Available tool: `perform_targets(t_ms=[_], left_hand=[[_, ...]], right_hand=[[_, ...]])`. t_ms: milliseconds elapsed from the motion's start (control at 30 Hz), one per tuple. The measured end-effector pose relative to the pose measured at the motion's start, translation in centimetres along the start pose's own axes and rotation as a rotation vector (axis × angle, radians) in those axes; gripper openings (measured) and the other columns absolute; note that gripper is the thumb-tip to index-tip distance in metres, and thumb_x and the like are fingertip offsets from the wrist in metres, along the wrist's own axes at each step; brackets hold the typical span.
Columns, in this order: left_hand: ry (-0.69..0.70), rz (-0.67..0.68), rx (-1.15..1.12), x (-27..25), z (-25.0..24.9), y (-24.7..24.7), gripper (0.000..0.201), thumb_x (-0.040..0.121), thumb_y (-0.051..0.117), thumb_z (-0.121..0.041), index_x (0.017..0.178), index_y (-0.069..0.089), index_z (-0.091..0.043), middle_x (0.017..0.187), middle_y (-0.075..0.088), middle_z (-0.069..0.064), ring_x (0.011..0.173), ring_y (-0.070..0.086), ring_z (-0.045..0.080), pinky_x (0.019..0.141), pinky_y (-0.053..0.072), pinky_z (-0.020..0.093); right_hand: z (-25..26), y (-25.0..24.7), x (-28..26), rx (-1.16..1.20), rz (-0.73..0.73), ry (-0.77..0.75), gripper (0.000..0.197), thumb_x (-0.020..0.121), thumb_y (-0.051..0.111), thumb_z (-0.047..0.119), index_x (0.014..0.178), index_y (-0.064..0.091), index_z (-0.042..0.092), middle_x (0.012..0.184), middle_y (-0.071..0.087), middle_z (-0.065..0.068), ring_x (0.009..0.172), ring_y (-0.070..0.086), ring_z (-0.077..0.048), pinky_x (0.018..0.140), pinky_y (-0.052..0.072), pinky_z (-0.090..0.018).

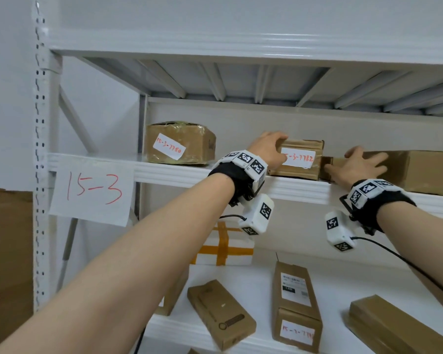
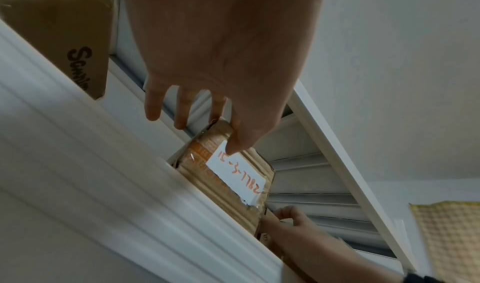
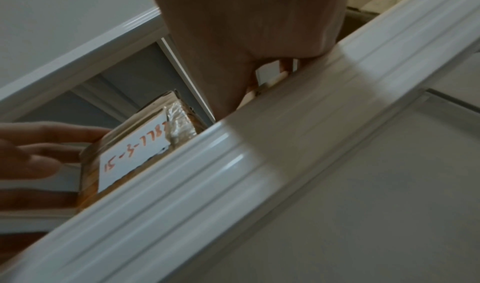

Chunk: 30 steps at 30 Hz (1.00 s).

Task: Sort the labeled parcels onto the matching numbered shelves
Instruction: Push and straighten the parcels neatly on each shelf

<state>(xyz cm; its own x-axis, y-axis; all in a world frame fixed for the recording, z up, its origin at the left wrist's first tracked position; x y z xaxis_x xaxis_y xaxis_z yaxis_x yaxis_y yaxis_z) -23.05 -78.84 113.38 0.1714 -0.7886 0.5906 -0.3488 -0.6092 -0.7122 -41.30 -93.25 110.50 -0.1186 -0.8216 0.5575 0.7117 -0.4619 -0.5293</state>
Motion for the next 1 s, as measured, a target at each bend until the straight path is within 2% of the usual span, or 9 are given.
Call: perform_targets(t_ms=[167,367,500,600,800,900,1000], left_hand=[[0.028,-0.021,0.004,0.7,0.1,0.0,0.059,0.091,0.062,-0.016,0.146,0.043,-0.018,0.145,0.044,0.007,0.13,0.048,0.024,0.108,0.039,0.033],[0.044,-0.009,-0.005,0.7,0.3,0.2,0.059,0.091,0.063,-0.015,0.147,0.041,-0.019,0.145,0.044,0.008,0.132,0.046,0.024,0.11,0.039,0.035],[0.051,-0.022,-0.003,1.0,0.5,0.3,0.06,0.091,0.064,-0.014,0.146,0.042,-0.018,0.146,0.043,0.009,0.133,0.045,0.025,0.11,0.036,0.035],[0.054,-0.032,-0.008,1.3,0.3,0.6,0.061,0.089,0.067,-0.016,0.145,0.042,-0.018,0.145,0.044,0.01,0.131,0.047,0.027,0.109,0.039,0.036],[-0.034,-0.099,-0.035,2.1,0.6,1.0,0.067,0.078,0.08,-0.027,0.136,0.047,-0.017,0.138,0.047,0.01,0.121,0.054,0.03,0.106,0.044,0.042],[-0.057,-0.166,-0.007,2.2,-0.3,1.3,0.072,0.073,0.082,-0.034,0.135,0.047,-0.022,0.139,0.041,0.01,0.125,0.049,0.035,0.107,0.042,0.045],[-0.028,-0.228,0.023,2.2,-1.6,1.9,0.079,0.073,0.081,-0.039,0.142,0.044,-0.028,0.151,0.032,0.007,0.135,0.036,0.039,0.111,0.036,0.052]], right_hand=[[-0.2,-0.5,-0.3,0.06,-0.016,-0.028,0.062,0.078,0.081,0.04,0.123,0.048,0.013,0.144,0.025,-0.02,0.13,0.031,-0.043,0.101,0.038,-0.048],[-0.2,-0.7,-1.2,0.089,-0.004,-0.026,0.065,0.078,0.079,0.04,0.128,0.045,0.015,0.141,0.032,-0.021,0.131,0.03,-0.039,0.099,0.038,-0.042],[-0.1,-1.0,-1.7,0.12,-0.002,-0.044,0.065,0.08,0.078,0.039,0.13,0.045,0.016,0.14,0.034,-0.019,0.132,0.031,-0.038,0.102,0.037,-0.041],[-0.3,-1.1,-1.9,0.115,0.031,-0.063,0.067,0.084,0.077,0.042,0.137,0.044,0.016,0.143,0.036,-0.019,0.134,0.034,-0.037,0.104,0.038,-0.041],[0.0,-1.0,-2.9,0.13,0.136,-0.087,0.073,0.086,0.075,0.042,0.145,0.04,0.02,0.146,0.035,-0.018,0.135,0.038,-0.038,0.109,0.037,-0.043],[-0.2,-1.3,-3.3,0.152,0.154,-0.076,0.076,0.085,0.075,0.038,0.148,0.037,0.021,0.147,0.032,-0.018,0.136,0.038,-0.039,0.11,0.036,-0.045],[-0.4,-1.6,-3.4,0.167,0.18,-0.093,0.076,0.086,0.074,0.036,0.15,0.035,0.025,0.148,0.03,-0.019,0.135,0.037,-0.041,0.11,0.036,-0.047]])
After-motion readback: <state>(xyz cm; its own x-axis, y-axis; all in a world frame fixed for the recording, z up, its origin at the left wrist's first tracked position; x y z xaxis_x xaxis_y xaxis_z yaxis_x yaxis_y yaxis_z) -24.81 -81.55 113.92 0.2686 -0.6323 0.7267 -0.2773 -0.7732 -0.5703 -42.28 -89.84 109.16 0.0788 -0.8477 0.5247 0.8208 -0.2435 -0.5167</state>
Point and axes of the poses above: each hand's wrist, its own x-axis towards the middle knuckle, its own y-axis out of the palm, z = x × y, the point moved 6 cm from there along x, towards the middle knuckle
